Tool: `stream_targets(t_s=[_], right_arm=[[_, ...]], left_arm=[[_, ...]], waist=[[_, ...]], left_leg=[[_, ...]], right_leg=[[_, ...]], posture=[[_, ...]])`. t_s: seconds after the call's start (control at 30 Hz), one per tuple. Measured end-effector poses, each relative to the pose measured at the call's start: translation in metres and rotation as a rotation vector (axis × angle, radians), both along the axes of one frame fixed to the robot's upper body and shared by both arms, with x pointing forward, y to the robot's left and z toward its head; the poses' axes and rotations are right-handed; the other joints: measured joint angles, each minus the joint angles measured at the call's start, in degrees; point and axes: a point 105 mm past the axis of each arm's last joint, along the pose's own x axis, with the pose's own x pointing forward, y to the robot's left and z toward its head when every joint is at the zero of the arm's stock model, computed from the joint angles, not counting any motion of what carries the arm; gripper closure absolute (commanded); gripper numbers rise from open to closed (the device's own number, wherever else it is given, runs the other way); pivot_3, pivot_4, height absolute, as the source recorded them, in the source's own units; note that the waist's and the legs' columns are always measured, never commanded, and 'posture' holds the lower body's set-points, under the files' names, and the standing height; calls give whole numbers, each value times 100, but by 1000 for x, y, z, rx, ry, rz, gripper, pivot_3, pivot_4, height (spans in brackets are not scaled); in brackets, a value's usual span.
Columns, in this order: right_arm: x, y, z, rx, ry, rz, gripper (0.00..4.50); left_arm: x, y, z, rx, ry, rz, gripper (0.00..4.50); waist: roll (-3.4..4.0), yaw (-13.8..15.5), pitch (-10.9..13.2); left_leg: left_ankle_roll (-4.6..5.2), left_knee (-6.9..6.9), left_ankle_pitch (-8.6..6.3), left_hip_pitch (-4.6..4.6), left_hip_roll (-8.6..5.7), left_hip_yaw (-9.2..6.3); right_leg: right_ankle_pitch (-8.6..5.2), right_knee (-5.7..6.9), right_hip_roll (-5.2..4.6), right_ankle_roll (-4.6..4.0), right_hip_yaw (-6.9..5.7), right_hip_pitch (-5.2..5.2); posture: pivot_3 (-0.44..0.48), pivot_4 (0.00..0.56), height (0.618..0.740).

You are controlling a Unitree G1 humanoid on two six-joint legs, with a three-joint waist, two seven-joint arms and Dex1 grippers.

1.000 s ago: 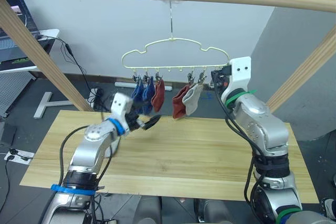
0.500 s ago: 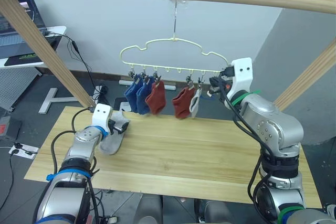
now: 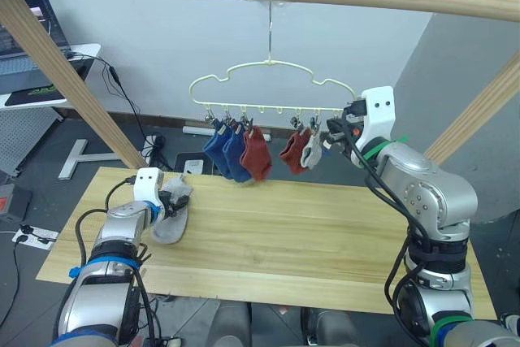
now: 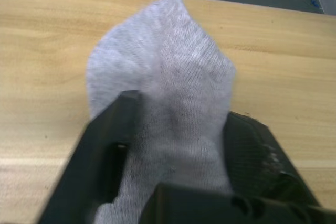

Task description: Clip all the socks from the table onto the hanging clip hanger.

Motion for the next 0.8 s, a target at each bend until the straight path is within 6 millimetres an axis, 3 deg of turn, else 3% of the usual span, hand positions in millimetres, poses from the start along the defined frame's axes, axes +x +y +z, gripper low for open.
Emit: stream_targets(t_s=[0.1, 0.23, 0.4, 0.47, 0.53, 0.63, 0.7, 0.8], right_arm=[[0, -3, 0, -10, -2, -4, 4500], [1, -5, 2, -11, -4, -8, 4500], [0, -13, 4, 16, 16, -5, 4500], [0, -18, 9, 39, 36, -4, 4500], [0, -20, 12, 80, 64, -2, 4500], [3, -27, 21, 274, 190, -24, 4500], [4, -25, 20, 383, 262, -23, 4500], [8, -22, 13, 523, 340, -46, 4500]], left_arm=[[-4, -5, 1, -24, 5, -19, 3501], [-13, -32, -2, -98, 7, -145, 4489], [-31, -98, 0, -272, -12, -376, 4489], [-38, -136, 18, -333, -68, -545, 4489], [-39, -152, 35, -349, -138, -636, 4489], [-49, -202, 87, -372, -386, -909, 4489], [-56, -223, 106, -369, -491, -1032, 4489], [-62, -243, 117, -308, -597, -1148, 4489]], waist=[[5, 11, -4], [9, 35, -5], [6, 62, -4], [3, 67, -2], [3, 55, -2], [3, 61, -3], [4, 54, -3], [4, 57, -3]], left_leg=[[0, 0, 0, 0, -1, 2], [0, -1, 0, -1, -2, 4], [-1, 3, 0, -11, -2, 1], [-1, 5, 1, -17, -2, -5], [-1, 4, 0, -16, -1, -6], [-1, 1, 1, -14, -1, -4], [-1, -1, 1, -13, -1, -2], [-1, -2, 0, -15, -3, -1]], right_leg=[[0, -1, -1, 0, 2, 1], [0, -3, -2, 0, 4, 0], [0, -5, -4, 0, 1, -4], [0, -5, -4, 0, -4, -5], [0, -4, -2, -1, -3, -6], [2, -5, -2, -2, -2, -5], [2, -7, -2, -2, 0, -5], [1, -12, -2, -2, 0, -7]], posture=[[203, 195, 740], [206, 186, 740], [198, 180, 740], [198, 180, 740], [194, 180, 740], [181, 182, 740], [172, 183, 740], [163, 185, 740]])
